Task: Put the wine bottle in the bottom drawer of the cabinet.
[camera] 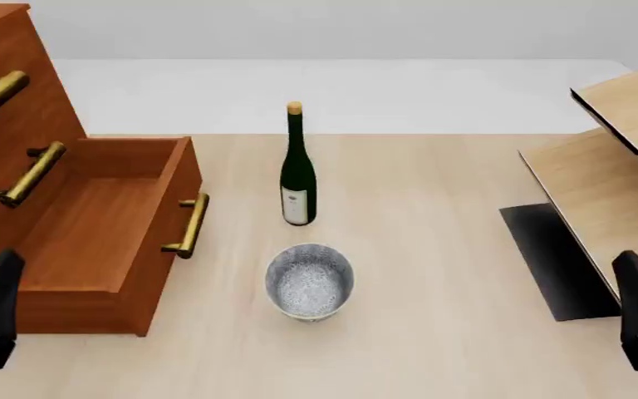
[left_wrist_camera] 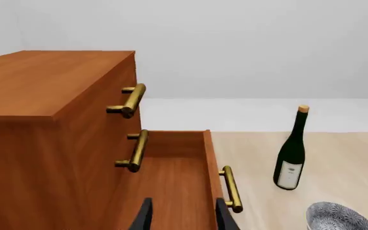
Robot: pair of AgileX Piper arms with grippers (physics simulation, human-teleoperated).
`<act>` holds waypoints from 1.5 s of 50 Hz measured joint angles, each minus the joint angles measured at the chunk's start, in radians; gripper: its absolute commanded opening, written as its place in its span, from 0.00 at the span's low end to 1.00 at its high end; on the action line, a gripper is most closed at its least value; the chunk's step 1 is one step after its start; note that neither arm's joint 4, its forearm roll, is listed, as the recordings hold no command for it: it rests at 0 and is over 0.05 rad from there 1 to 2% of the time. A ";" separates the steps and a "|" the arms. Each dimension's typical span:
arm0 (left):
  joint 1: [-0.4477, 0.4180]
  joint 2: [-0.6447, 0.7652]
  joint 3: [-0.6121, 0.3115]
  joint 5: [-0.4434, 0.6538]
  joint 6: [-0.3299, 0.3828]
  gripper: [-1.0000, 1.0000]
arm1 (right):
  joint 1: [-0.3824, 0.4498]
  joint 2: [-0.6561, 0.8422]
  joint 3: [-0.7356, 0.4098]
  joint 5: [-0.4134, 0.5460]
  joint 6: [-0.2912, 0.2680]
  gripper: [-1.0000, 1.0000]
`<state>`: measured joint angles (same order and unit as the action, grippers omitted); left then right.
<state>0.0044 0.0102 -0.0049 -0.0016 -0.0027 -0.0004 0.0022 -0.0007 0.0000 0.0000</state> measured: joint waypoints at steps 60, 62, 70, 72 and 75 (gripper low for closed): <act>-0.138 0.991 -0.729 0.298 0.079 1.00 | 0.060 0.050 -0.002 -0.009 -0.016 1.00; -0.144 1.009 -0.739 0.308 0.079 1.00 | 0.065 0.055 -0.002 -0.011 -0.017 1.00; -0.159 1.063 -0.746 0.320 0.084 1.00 | 0.078 0.072 -0.001 -0.019 -0.022 1.00; -0.162 1.073 -0.742 0.319 0.087 1.00 | 0.081 0.075 0.000 -0.019 -0.023 1.00; -0.168 1.086 -0.735 0.318 0.089 1.00 | 0.085 0.078 0.000 -0.020 -0.025 1.00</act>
<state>-0.1635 1.0962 -0.7399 0.3163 0.0861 0.0843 0.0806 -0.0010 -0.0197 -0.0250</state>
